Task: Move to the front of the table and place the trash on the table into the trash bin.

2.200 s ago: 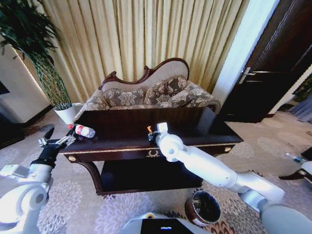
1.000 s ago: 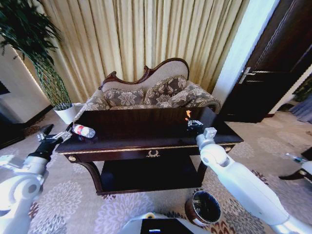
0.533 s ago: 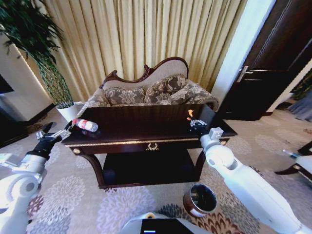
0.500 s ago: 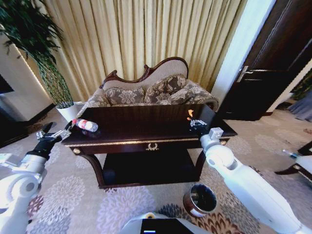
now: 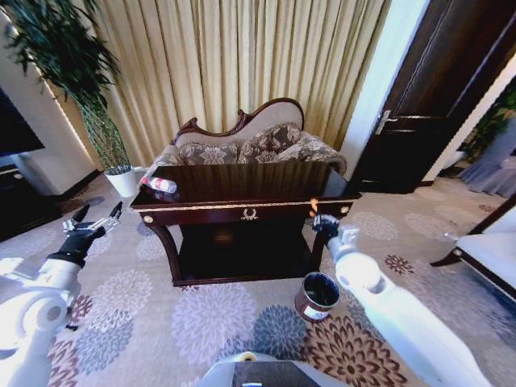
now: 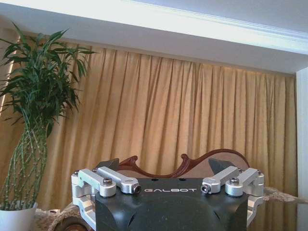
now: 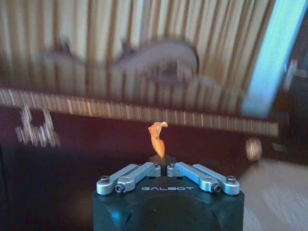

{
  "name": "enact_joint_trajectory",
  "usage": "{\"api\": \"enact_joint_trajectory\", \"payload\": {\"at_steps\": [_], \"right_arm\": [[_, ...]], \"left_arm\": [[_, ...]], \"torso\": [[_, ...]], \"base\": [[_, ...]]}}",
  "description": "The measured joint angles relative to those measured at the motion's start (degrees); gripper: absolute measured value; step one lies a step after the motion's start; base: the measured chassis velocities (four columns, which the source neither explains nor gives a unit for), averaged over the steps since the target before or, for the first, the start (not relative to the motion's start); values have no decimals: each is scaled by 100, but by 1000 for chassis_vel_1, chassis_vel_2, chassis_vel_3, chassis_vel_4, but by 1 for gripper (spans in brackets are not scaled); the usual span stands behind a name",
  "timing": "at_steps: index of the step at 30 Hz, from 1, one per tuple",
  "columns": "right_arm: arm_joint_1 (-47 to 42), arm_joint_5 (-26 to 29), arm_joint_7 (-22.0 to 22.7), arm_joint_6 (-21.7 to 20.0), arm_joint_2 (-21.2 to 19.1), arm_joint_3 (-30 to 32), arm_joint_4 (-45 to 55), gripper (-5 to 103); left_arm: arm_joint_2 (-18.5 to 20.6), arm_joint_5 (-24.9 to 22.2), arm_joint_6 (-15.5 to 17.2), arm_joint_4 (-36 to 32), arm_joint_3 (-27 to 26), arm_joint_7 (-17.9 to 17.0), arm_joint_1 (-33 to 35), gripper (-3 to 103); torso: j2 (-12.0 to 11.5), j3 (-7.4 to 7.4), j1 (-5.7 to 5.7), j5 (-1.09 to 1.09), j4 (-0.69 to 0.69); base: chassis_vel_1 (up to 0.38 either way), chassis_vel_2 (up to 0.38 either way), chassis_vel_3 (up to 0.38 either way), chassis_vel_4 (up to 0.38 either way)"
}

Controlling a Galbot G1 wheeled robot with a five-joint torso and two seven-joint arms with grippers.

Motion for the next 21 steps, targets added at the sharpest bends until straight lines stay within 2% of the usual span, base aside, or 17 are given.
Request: {"api": "enact_joint_trajectory", "payload": {"at_steps": [7, 14, 17, 21], "right_arm": [[-74, -330, 41, -521, 538, -9, -1357, 1], [133, -717, 76, -552, 837, -69, -2258, 1], [514, -1051, 149, -457, 1111, -117, -3232, 1], [821, -1341, 148, -334, 1282, -122, -3958, 1]], "left_arm": [[-89, 34, -58, -74, -30, 0, 107, 100], [-132, 46, -88, -104, -43, 2, 152, 100], [-164, 55, -112, -131, -51, 2, 203, 100], [-167, 86, -144, -135, -51, 5, 231, 100]], "torso": [[-9, 6, 14, -2, -1], [-6, 3, 6, -1, -1], [-3, 2, 4, -1, 0], [-5, 3, 7, -3, 1]], "base": [[-35, 29, 34, -41], [-7, 8, 4, -6], [0, 0, 0, 0], [0, 0, 0, 0]]}}
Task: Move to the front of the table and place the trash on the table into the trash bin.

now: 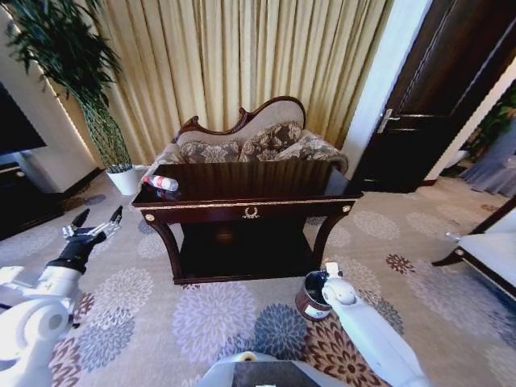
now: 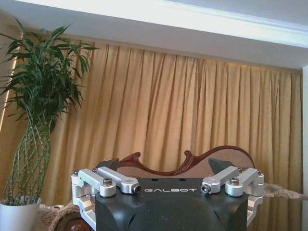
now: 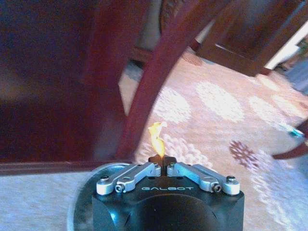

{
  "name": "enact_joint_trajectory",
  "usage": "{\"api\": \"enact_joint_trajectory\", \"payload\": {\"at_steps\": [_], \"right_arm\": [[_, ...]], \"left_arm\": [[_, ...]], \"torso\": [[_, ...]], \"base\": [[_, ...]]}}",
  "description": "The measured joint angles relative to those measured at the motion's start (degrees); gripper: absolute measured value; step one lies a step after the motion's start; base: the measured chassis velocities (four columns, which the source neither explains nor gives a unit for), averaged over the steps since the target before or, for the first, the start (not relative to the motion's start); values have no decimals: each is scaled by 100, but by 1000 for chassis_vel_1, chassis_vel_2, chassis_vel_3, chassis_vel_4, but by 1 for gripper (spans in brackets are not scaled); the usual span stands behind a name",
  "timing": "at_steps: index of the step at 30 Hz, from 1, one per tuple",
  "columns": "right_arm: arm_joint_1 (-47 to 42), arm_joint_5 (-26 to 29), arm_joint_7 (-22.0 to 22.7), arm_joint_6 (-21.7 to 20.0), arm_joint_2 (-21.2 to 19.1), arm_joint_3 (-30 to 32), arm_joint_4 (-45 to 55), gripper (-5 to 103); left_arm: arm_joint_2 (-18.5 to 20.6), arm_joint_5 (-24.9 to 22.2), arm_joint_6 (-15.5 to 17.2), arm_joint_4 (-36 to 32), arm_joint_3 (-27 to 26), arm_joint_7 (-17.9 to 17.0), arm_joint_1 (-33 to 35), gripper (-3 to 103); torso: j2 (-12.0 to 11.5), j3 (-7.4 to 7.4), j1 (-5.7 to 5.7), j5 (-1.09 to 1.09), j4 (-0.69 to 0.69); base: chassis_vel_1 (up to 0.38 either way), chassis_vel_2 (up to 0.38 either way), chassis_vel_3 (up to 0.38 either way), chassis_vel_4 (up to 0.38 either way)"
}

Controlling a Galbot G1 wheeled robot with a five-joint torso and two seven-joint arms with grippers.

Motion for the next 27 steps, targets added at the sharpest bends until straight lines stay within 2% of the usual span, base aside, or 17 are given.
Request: {"api": "enact_joint_trajectory", "payload": {"at_steps": [4, 5, 6, 9, 10, 15, 18, 20, 21, 23, 24, 26, 27], "right_arm": [[198, -346, -26, 96, 121, -27, -567, 0], [216, -451, -26, 115, 147, -38, -687, 5], [216, -451, -26, 115, 147, -38, -687, 5], [216, -567, 5, 163, 196, -38, -784, 21], [216, -567, 5, 163, 196, -38, -784, 21], [203, -567, 42, 180, 147, -59, -703, 42], [208, -559, 52, 183, 131, -65, -677, 47], [212, -547, 80, 249, 119, -67, -637, 59], [212, -547, 80, 249, 119, -67, -637, 59], [201, -479, 111, 537, 101, -50, -435, 70], [201, -479, 111, 537, 101, -50, -435, 70], [112, -249, 79, 854, -12, -40, 200, 81], [112, -249, 79, 854, -12, -40, 200, 81]], "left_arm": [[3, 11, -8, -27, 5, 5, 19, 100], [4, 13, -8, -37, 9, 5, 26, 100], [4, 13, -8, -37, 9, 5, 26, 100], [-11, 22, -8, -58, 20, 7, 34, 100], [-11, 22, -8, -58, 20, 7, 34, 100], [-24, 33, -8, -98, 38, 8, 34, 100], [-26, 35, -8, -103, 43, 8, 33, 100], [-26, 36, -7, -118, 46, 8, 32, 100], [-26, 36, -7, -118, 46, 8, 32, 100], [-21, 34, -4, -126, 43, 8, 30, 100], [-21, 34, -4, -126, 43, 8, 30, 100], [-20, 27, 0, -146, 38, 5, 27, 100], [-20, 27, 0, -146, 38, 5, 27, 100]], "torso": [[-1, 0, 1, 1, -1], [-1, 0, 0, 1, -2], [-1, 0, 0, 1, -2], [0, -1, 0, 1, -1], [0, -1, 0, 1, -1], [-1, 0, 0, 0, -1], [0, 0, 0, 1, -1], [0, 0, 0, 0, -1], [0, 0, 0, 0, -1], [0, 0, 0, 1, -2], [0, 0, 0, 1, -2], [-1, 0, 0, 2, 0], [-1, 0, 0, 2, 0]], "base": [[0, 0, 0, 0], [0, 0, 0, 0], [0, 0, 0, 0], [0, 0, 0, 0], [0, 0, 0, 0], [0, 0, 0, 0], [0, 0, 0, 0], [0, 0, 0, 0], [0, 0, 0, 0], [0, 0, 0, 0], [0, 0, 0, 0], [0, 0, 0, 0], [0, 0, 0, 0]]}}
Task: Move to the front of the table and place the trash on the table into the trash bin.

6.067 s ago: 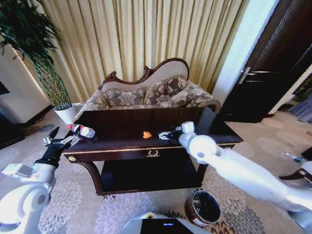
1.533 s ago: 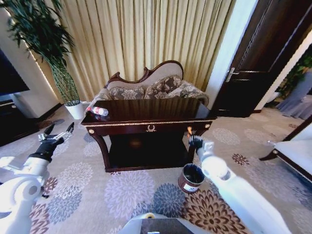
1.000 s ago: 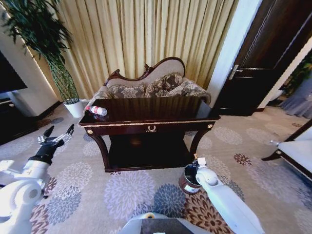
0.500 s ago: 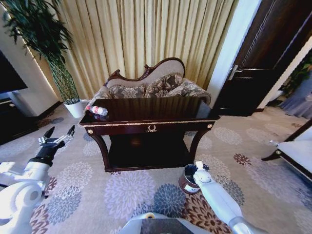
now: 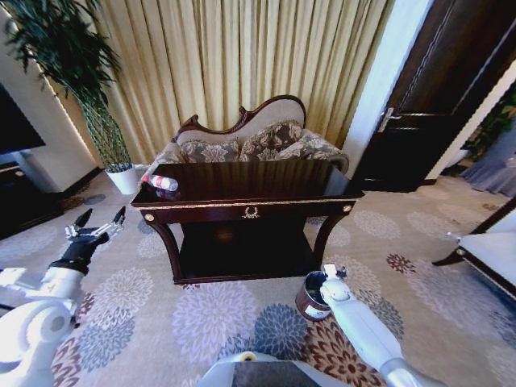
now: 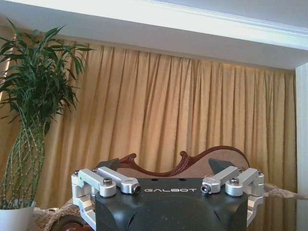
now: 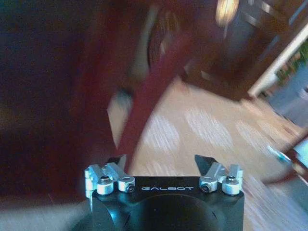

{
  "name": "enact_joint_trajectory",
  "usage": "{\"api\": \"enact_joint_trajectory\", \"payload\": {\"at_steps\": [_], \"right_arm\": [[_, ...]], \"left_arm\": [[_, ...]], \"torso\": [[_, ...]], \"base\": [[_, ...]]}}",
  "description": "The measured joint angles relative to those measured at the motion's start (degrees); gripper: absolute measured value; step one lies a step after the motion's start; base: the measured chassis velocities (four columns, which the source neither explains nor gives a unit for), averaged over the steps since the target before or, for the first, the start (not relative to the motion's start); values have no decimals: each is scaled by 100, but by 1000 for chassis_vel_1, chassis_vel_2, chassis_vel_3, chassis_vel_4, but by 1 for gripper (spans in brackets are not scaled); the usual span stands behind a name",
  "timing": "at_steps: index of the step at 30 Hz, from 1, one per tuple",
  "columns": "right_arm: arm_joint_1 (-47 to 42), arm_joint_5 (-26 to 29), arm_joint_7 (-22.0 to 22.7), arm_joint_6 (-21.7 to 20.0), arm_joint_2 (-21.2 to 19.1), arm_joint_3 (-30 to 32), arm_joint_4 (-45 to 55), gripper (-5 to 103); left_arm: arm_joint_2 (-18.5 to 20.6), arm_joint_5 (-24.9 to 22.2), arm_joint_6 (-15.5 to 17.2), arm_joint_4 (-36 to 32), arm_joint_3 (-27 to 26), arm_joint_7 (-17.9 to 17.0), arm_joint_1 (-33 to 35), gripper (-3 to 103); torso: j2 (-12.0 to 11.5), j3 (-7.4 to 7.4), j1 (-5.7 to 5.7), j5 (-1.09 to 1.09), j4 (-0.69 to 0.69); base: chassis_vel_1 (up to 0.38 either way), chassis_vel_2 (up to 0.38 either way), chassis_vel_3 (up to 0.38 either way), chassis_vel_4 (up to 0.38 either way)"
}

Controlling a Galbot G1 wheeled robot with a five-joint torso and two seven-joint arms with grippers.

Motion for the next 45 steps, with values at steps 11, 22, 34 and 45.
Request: {"api": "enact_joint_trajectory", "payload": {"at_steps": [11, 22, 34, 45], "right_arm": [[-421, 1097, -49, 789, -611, 41, 3474, 100], [-627, 1431, -76, 556, -1106, 92, 4691, 100], [-699, 1291, -174, 501, -1143, -62, 4761, 100], [-674, 1262, -194, 484, -1189, -95, 4781, 100]], "left_arm": [[-16, 87, 28, -202, -29, -23, 23, 100], [-47, 112, 162, -354, -27, -152, 1, 100], [-70, 169, 181, -387, 4, -154, -13, 100], [-104, 190, 240, -443, 16, -162, -21, 100]], "torso": [[0, -1, 0, 1, -2], [1, -1, 0, -1, -1], [2, -1, -1, -1, -1], [0, 1, 1, -1, -1]], "base": [[0, 0, 0, 0], [0, 0, 0, 0], [-8, 14, 12, -10], [-171, 165, 169, -173]]}}
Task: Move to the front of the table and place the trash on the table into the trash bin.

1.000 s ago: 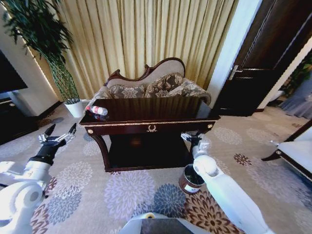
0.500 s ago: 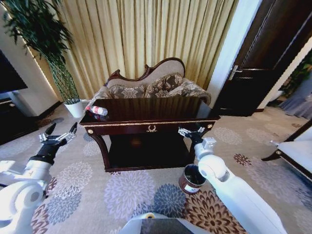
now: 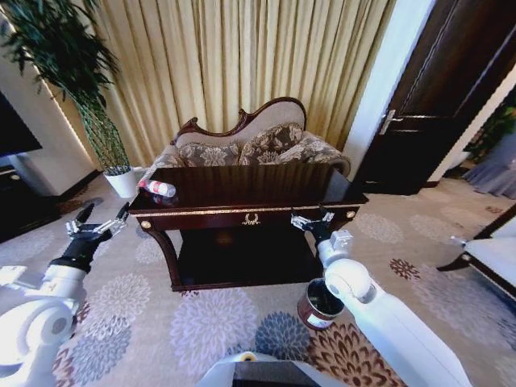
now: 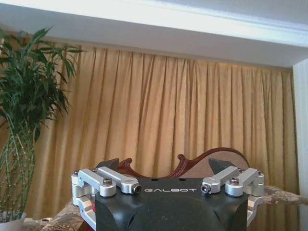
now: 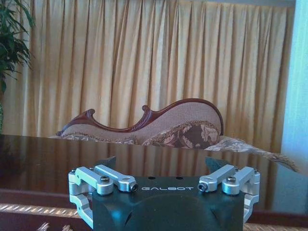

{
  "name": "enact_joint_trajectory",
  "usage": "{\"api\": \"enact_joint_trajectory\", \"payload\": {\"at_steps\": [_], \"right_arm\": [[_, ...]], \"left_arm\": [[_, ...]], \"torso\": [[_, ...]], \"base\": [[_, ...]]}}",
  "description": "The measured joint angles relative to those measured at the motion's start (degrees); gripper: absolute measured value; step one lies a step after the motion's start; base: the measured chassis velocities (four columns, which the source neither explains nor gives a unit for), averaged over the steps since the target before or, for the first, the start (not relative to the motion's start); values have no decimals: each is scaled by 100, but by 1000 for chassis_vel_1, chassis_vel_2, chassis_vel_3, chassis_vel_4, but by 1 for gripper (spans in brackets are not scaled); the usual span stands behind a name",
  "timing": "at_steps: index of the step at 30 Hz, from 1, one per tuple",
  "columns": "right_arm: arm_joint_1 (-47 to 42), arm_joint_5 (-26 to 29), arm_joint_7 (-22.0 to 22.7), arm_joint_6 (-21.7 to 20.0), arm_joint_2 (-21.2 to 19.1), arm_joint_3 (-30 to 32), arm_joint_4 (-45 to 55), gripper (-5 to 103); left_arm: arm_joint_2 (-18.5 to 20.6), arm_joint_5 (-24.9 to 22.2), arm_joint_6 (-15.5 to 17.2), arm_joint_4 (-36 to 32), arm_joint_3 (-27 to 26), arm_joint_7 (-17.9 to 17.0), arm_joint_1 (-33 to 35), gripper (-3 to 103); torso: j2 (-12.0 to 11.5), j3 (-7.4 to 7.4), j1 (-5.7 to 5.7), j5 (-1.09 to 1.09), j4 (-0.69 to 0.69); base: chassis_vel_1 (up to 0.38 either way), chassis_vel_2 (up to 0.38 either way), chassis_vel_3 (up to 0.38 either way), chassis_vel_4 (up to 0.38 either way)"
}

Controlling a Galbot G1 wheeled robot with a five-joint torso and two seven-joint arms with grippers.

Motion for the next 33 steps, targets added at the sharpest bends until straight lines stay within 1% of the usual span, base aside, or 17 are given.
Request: {"api": "enact_joint_trajectory", "payload": {"at_steps": [8, 13, 19, 26, 33], "right_arm": [[6, -30, 1, -18, 1, -18, 11, 100], [5, -29, 6, -104, 4, -29, 48, 100], [9, -30, 6, -108, -1, -48, 54, 100], [23, -32, 7, -109, -26, -84, 67, 100], [33, -31, 15, -109, -42, -81, 67, 100]], "left_arm": [[-14, 13, 19, -24, 4, -17, 2, 100], [-23, 17, 21, -36, 8, -18, 7, 100], [-30, 20, 24, -45, 3, -19, 32, 100], [-27, 143, 336, -54, -36, -222, 66, 100], [27, 154, 400, -41, -24, -306, 25, 100]], "torso": [[-1, 0, 2, 0, 0], [-2, 0, 3, 0, 0], [4, -4, -5, -1, -1], [2, -2, -3, 0, 0], [1, -1, 0, 0, -1]], "base": [[-208, 195, 215, -197], [-75, 68, 63, -72], [0, 0, 0, 0], [-24, 31, 32, -18], [-94, 96, 87, -102]]}}
